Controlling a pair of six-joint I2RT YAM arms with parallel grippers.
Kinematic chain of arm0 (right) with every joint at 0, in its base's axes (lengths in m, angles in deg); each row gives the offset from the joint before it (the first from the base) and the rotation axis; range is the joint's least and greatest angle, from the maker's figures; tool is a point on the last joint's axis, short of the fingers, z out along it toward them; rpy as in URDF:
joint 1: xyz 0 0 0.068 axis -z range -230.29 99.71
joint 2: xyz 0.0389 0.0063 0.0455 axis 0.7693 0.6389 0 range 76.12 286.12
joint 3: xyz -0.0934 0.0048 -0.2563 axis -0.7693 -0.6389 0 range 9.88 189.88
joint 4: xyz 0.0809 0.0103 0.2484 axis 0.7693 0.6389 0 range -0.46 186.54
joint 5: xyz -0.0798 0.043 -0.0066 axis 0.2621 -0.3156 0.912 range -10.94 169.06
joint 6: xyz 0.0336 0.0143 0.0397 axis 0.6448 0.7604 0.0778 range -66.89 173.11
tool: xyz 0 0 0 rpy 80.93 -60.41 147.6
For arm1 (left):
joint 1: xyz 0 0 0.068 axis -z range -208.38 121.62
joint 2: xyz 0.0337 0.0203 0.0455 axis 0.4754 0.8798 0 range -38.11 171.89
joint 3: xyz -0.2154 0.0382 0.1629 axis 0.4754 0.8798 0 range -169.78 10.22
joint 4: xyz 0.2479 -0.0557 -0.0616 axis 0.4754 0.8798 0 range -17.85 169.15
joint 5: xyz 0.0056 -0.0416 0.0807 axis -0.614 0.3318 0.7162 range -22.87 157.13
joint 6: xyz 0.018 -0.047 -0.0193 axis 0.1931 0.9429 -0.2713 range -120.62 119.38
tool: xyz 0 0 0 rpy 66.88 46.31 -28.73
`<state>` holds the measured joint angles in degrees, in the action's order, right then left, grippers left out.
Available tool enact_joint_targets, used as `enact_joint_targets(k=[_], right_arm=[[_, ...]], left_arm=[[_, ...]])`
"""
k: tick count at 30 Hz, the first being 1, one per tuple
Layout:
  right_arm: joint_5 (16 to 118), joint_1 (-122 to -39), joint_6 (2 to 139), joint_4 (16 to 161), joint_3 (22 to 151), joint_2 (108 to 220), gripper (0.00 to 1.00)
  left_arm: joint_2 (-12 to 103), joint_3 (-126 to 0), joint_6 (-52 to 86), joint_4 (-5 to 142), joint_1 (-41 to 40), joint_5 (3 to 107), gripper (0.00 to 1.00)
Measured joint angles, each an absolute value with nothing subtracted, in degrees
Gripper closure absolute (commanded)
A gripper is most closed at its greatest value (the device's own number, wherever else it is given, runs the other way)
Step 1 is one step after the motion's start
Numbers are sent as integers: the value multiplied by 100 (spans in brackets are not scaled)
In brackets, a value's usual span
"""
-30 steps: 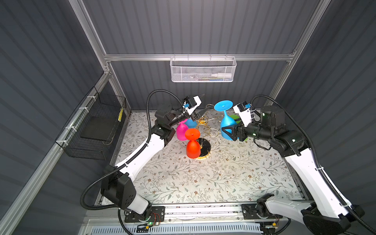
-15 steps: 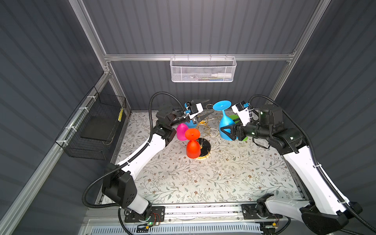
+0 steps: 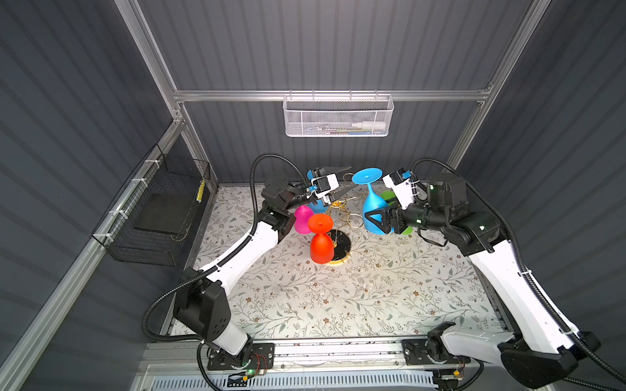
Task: Take the wine glass off the wine glass rack
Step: Pick up the wine glass from the wine glass rack.
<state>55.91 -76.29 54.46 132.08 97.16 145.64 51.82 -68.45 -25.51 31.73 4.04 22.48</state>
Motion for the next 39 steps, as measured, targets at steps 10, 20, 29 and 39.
enact_joint_targets(k=[10,20,29,39], right_arm=[[5586,-7664,5476,13296,9740,14603,61],[5516,-7684,5658,13440,9821,14612,61],[5525,-7682,5767,13473,9944,14594,57],[5538,-7686,5915,13425,9983,14585,22]], left_arm=[[5184,-6845,-2572,3046,424,1988,68],[5228,-6847,-2900,3134,437,1929,96],[5260,-6847,-3047,3184,345,1953,98],[5260,-6847,-2996,3177,345,2078,100]])
